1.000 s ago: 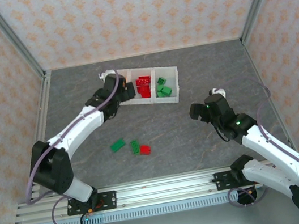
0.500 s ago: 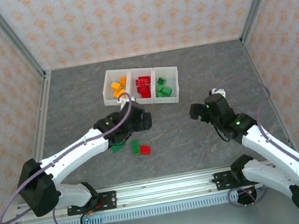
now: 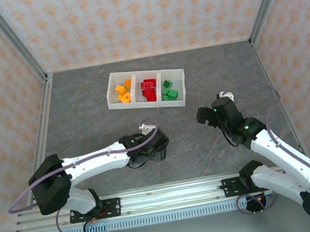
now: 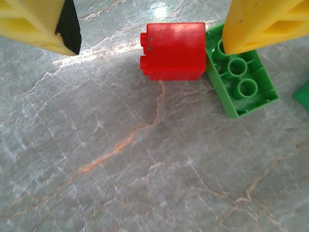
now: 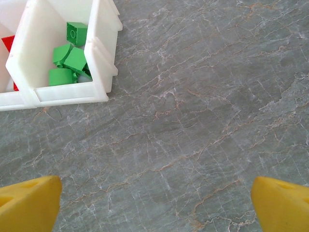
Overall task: Sort the legos into containers by color
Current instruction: Pick up the lego from the middle-left of the table.
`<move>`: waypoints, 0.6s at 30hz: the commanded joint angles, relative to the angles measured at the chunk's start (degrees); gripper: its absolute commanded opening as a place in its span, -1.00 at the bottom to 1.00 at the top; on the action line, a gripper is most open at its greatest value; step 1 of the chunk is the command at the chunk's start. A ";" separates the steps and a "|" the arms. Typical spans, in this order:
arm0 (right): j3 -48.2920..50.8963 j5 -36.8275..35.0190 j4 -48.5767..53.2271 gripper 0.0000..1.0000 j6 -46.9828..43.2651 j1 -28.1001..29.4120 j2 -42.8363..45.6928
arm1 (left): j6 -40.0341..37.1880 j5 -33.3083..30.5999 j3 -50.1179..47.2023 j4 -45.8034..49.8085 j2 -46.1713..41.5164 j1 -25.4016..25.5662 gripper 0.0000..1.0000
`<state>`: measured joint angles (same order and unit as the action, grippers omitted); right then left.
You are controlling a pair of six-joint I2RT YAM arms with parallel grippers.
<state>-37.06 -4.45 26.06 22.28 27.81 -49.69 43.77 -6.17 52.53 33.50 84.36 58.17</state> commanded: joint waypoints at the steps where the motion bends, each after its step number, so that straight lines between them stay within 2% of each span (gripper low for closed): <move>1: 0.14 -0.24 -0.31 0.99 -0.35 0.00 -0.14 | 2.63 0.63 -0.58 0.52 1.58 0.77 0.54; 5: 0.19 -0.16 -0.29 0.99 -0.32 0.05 0.03 | 3.16 0.91 -0.48 0.17 3.41 1.14 0.41; 18: 0.22 -0.03 -0.39 0.99 -0.38 0.05 0.12 | 4.48 -4.08 1.25 4.58 6.97 1.13 0.42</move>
<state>-37.04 -4.45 26.06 22.28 27.81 -49.69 46.96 -7.79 52.60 34.57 90.30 58.89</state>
